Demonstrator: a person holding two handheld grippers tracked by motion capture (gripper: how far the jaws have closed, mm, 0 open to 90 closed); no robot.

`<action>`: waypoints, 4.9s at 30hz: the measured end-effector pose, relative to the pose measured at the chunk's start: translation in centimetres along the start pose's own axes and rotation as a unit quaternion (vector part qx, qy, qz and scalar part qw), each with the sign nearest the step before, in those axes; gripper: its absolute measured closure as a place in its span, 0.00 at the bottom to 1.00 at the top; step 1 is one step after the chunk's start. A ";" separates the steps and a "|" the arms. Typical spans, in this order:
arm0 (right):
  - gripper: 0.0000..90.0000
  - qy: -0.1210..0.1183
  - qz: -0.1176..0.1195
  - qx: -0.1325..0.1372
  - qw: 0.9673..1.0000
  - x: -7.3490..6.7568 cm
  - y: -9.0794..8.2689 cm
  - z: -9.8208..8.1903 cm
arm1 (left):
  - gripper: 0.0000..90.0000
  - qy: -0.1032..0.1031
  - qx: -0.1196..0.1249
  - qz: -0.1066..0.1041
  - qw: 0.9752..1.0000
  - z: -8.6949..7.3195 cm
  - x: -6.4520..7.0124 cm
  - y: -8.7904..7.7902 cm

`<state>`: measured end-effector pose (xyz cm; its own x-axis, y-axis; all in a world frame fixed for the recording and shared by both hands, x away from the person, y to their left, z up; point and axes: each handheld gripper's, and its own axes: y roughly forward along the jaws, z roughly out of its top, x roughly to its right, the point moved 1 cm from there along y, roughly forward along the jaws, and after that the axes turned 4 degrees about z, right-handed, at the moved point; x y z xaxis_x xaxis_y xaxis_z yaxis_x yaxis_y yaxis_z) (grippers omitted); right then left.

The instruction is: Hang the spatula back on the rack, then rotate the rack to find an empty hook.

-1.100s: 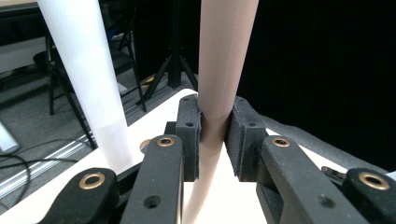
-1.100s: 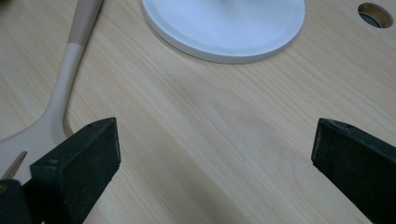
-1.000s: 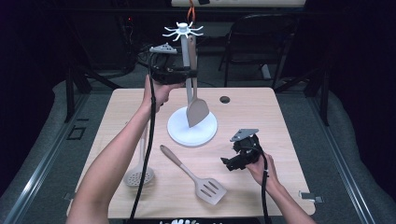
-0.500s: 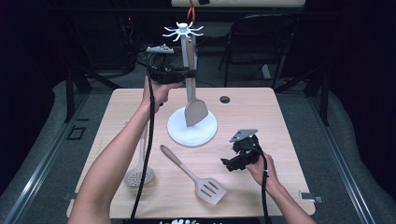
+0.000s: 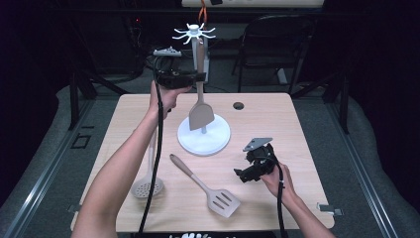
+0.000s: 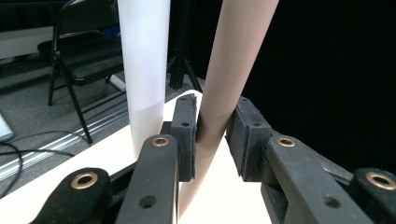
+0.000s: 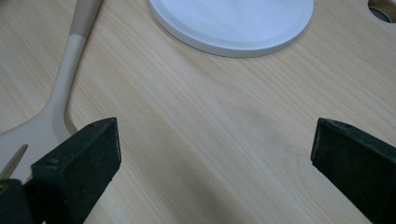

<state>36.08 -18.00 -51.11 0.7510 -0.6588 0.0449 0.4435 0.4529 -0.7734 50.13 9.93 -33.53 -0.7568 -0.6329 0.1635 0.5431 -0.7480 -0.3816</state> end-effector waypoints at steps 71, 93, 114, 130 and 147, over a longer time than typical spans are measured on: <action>0.03 -0.017 0.003 -0.013 1.000 -0.2 0.3 -0.1 | 1.00 0.046 0.075 0.166 0.982 6.5 -0.7 -6.3; 0.03 -0.022 0.003 -0.023 0.999 -0.4 0.5 0.0 | 1.00 0.097 0.062 0.121 0.986 4.2 2.2 -8.7; 0.04 -0.021 0.005 -0.023 0.999 -0.4 0.6 -0.1 | 1.00 0.097 0.070 0.129 0.984 5.6 2.8 -8.0; 0.04 -0.020 0.006 -0.024 0.999 -0.4 0.6 -0.1 | 1.00 0.079 0.064 0.160 0.982 6.0 1.0 -7.7; 0.04 -0.021 0.006 -0.025 0.999 -0.4 0.6 -0.1 | 1.00 0.067 0.062 0.169 0.981 6.1 0.2 -7.4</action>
<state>35.98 -17.51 -51.71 0.7762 -0.6276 0.0609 0.4102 0.4292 -0.8047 48.23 14.13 -25.10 -0.5618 -0.8236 -0.0778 0.8056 -0.5233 -0.2778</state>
